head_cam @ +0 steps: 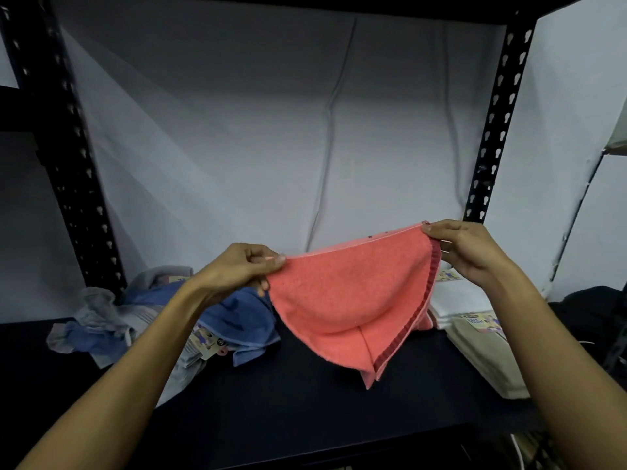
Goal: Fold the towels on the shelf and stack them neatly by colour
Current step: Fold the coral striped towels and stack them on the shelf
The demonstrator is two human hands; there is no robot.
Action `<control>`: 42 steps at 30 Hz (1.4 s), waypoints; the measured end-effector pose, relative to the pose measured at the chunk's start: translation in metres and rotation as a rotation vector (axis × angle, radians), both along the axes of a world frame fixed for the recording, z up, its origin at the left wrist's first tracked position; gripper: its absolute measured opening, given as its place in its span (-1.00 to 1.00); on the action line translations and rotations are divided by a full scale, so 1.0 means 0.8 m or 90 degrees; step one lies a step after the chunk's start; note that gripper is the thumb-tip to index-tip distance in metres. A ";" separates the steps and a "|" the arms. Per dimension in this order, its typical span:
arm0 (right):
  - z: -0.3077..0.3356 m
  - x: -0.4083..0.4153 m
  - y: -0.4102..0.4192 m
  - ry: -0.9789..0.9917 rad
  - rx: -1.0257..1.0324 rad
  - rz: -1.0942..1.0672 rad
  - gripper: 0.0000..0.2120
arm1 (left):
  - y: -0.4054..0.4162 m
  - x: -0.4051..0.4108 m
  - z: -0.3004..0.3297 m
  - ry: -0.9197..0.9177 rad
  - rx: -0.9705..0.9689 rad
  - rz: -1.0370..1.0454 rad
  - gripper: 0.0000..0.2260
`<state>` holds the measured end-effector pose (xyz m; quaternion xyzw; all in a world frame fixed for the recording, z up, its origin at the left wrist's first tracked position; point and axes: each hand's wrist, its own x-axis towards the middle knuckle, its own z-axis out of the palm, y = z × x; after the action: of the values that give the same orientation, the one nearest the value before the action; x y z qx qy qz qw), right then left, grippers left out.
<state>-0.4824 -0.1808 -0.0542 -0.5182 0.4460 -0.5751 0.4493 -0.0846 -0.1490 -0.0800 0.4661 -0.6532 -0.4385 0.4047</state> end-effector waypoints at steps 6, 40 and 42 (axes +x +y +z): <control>-0.007 -0.006 0.002 0.040 -0.001 -0.019 -0.85 | -0.010 -0.004 -0.001 -0.014 -0.055 0.083 -0.74; -0.085 0.174 0.112 0.339 -0.303 -0.107 -0.97 | 0.058 -0.116 -0.016 -0.044 -0.102 0.038 -0.73; -0.090 0.175 0.115 0.355 -0.302 -0.079 -0.91 | 0.060 -0.112 -0.018 -0.083 -0.111 0.037 -0.68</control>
<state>-0.3424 -0.0887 -0.1260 -0.7168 0.4360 -0.5253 0.1419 -0.1739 -0.1013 -0.0943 0.4753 -0.7001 -0.3369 0.4129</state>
